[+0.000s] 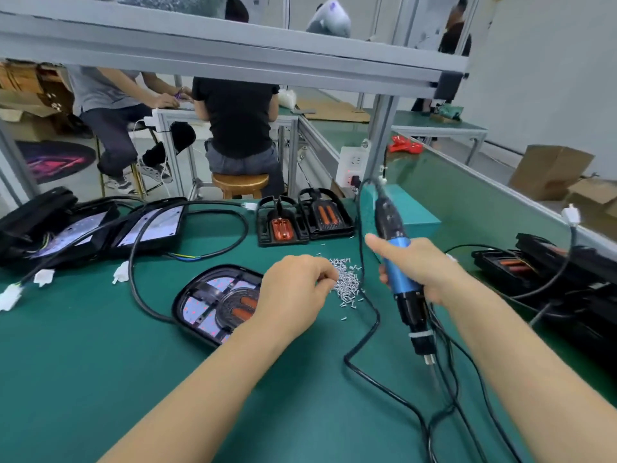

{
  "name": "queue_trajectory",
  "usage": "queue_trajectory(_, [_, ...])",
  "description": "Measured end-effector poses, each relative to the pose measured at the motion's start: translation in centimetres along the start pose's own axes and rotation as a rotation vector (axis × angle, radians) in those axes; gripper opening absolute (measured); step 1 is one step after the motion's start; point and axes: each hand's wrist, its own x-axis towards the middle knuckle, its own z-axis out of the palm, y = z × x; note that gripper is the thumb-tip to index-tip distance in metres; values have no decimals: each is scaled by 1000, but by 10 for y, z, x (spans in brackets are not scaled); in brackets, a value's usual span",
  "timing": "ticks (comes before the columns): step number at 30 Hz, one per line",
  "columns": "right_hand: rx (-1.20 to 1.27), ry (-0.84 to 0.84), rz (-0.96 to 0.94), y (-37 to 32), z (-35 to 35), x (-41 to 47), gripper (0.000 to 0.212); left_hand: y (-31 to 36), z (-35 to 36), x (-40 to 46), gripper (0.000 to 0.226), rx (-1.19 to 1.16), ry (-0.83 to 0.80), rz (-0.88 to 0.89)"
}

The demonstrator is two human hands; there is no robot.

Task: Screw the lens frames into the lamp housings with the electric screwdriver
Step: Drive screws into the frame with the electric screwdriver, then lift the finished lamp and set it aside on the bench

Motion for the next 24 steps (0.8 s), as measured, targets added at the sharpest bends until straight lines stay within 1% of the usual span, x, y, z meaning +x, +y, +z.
queue_trajectory(3, [-369, 91, -25, 10, 2, 15, 59, 5, 12, 6, 16, 122, -44, 60])
queue_trajectory(6, [-762, 155, -40, 15, 7, 22, 63, 11, 22, 14, 20, 430, -128, 125])
queue_trajectory(8, [-869, 164, -42, 20, 12, 25, 62, 16, 27, 18, 19, 596, -187, 137])
queue_trajectory(11, [-943, 156, -23, 30, 22, 29, 59, 21, 33, 22, 35, 669, -253, 163])
queue_trajectory(12, [-964, 159, -18, 33, 24, 30, 59, 22, 35, 22, 37, 674, -260, 170])
queue_trajectory(15, [-1064, 211, -30, 38, 25, 31, 60, 21, 33, 19, 30, 624, -198, 159])
queue_trajectory(17, [-1195, 239, -56, 41, 25, 33, 64, 15, 27, 13, 20, 537, -129, 123])
queue_trajectory(18, [-1241, 245, -61, 43, 25, 34, 66, 11, 22, 7, 20, 483, -84, 91])
queue_trajectory(21, [-1269, 243, -56, 40, 26, 32, 69, -13, 0, -12, 17, 355, 45, 28])
queue_trajectory(23, [-1332, 308, -102, 29, 28, 27, 79, -31, -14, -30, 16, 174, 119, -33])
queue_trajectory(24, [-1354, 350, -168, 21, 31, 24, 81, -39, -21, -39, 16, 79, 153, -82])
